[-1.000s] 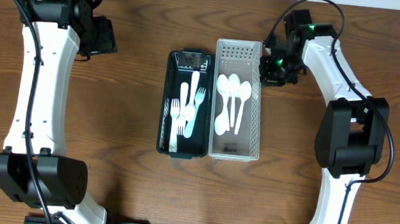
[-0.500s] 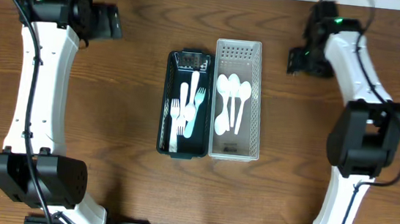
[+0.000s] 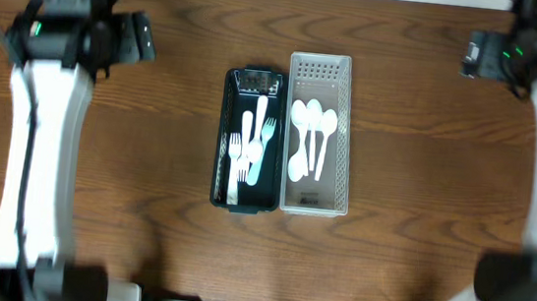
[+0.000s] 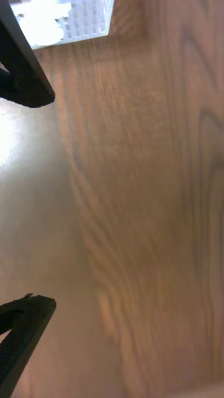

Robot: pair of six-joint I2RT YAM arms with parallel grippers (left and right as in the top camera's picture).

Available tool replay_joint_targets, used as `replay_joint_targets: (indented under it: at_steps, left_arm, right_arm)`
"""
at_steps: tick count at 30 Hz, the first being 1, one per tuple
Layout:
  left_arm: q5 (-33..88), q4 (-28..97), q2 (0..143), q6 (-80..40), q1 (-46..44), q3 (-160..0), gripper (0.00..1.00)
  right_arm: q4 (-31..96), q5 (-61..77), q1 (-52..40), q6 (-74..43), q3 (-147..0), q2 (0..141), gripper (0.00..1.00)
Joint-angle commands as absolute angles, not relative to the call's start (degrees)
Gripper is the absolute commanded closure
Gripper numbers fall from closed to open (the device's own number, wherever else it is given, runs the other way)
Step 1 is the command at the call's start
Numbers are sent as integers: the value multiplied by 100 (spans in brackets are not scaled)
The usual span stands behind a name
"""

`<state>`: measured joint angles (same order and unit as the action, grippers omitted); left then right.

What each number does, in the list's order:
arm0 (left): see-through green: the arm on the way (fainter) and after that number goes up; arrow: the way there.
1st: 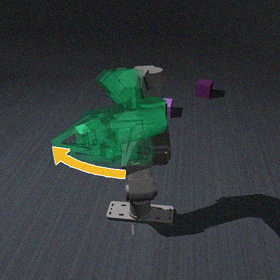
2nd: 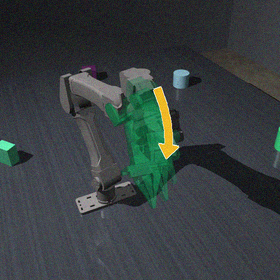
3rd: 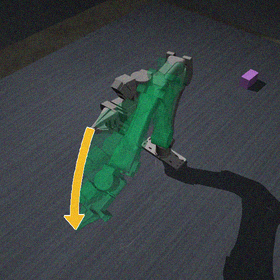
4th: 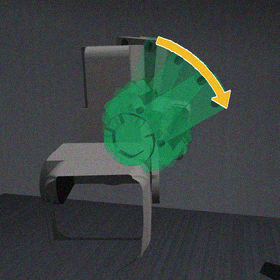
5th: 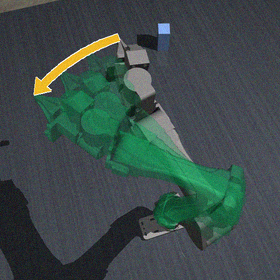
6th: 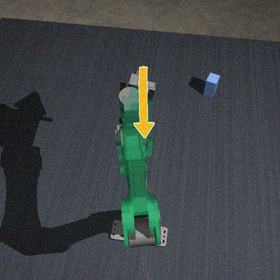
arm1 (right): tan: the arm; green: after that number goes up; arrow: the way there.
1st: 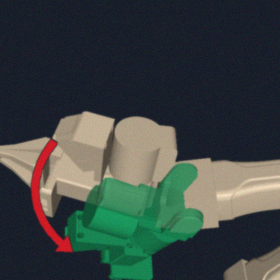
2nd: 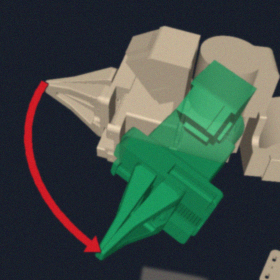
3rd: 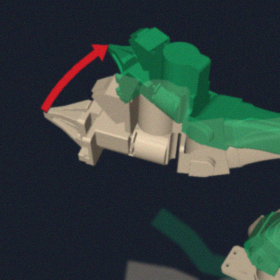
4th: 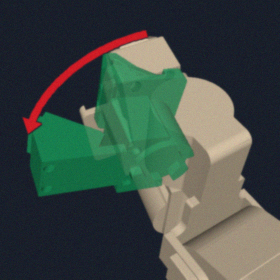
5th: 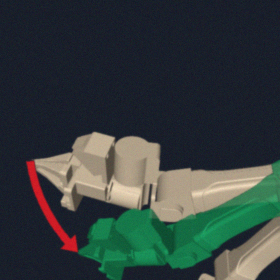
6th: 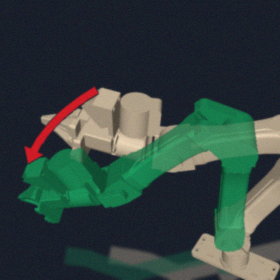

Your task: Pack container

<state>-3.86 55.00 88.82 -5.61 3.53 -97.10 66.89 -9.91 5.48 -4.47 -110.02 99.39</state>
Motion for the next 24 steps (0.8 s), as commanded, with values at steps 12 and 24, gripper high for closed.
replay_joint_targets:
  at_steps: [12,24]
  left_arm:
    - [-762,3848,3142,-301,-329,-5162,2]
    - [-1024,4801,1881,-298,-364,-4178,2]
  right_arm:
    - [5009,-1035,331,-810,-5900,3715,1]
    - [6801,-1072,336,-856,-4952,1623,1]
